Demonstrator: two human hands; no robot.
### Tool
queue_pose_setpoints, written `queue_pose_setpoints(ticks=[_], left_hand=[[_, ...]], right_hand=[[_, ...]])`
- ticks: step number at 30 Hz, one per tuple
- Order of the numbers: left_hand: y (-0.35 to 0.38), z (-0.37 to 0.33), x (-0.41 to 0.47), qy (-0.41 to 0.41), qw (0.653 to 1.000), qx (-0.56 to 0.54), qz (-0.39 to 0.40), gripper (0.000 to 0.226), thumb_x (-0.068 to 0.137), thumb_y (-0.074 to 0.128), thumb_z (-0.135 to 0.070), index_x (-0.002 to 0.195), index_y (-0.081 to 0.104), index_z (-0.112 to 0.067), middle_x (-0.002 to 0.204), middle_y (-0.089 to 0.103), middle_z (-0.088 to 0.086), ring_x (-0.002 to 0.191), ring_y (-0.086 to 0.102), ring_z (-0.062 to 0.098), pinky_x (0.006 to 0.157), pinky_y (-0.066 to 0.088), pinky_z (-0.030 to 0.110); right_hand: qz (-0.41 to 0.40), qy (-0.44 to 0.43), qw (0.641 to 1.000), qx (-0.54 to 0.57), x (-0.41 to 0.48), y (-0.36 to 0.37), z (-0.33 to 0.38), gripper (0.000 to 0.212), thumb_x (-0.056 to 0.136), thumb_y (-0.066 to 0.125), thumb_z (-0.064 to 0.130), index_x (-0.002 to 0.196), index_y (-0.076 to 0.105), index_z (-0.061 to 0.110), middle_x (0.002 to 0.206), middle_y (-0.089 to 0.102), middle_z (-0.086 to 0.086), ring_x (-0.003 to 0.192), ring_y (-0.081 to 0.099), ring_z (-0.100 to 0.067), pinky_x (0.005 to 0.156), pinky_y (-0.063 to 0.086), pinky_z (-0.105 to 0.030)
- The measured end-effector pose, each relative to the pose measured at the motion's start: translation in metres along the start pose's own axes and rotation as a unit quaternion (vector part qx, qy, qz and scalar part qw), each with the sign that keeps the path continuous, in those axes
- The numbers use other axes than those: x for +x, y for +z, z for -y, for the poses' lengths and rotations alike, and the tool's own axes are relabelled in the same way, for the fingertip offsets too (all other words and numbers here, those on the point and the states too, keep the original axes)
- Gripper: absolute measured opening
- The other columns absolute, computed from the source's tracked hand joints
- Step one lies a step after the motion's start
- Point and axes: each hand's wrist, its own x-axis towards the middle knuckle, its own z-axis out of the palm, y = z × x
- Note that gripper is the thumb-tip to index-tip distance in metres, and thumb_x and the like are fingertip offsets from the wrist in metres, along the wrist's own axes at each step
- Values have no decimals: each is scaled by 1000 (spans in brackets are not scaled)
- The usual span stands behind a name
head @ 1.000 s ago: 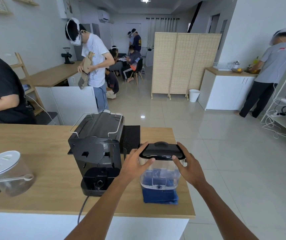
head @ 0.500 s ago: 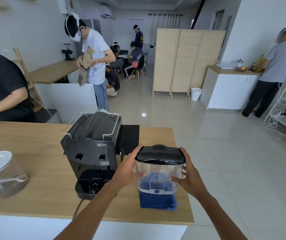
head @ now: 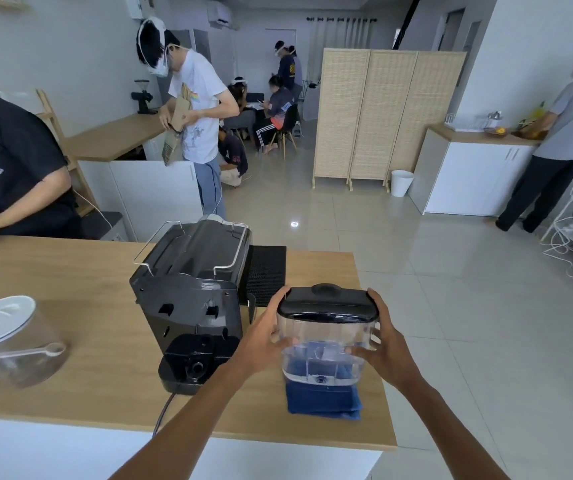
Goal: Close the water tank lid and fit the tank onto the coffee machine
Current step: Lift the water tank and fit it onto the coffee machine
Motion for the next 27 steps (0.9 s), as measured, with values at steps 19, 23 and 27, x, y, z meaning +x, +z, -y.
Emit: queue_pose_setpoints(ticks=[19, 23, 27], left_hand=[[-77, -44, -57, 47, 995, -73, -50, 102, 84, 83, -5, 156, 31, -55, 168, 35, -11, 158, 29, 27, 114, 45, 60], [-93, -52, -76, 58, 993, -82, -67, 100, 83, 83, -3, 156, 34, -51, 166, 39, -14, 156, 34, 23, 112, 48, 61], [-115, -56, -91, 51, 993, -79, -76, 98, 85, 81, -2, 156, 33, -52, 167, 35, -15, 155, 35, 21, 116, 46, 55]], right_hand=[[26, -64, 996, 51, -20, 8, 84, 112, 67, 87, 22, 152, 20, 49, 131, 55, 31, 115, 59, 9, 91, 50, -10], [34, -81, 994, 64, -24, 21, 100, 113, 64, 87, 31, 155, 21, 45, 138, 54, 25, 121, 58, -1, 101, 49, -24], [41, -96, 993, 62, -24, 39, 117, 114, 64, 87, 33, 155, 20, 44, 130, 59, 25, 117, 62, -6, 99, 54, -28]])
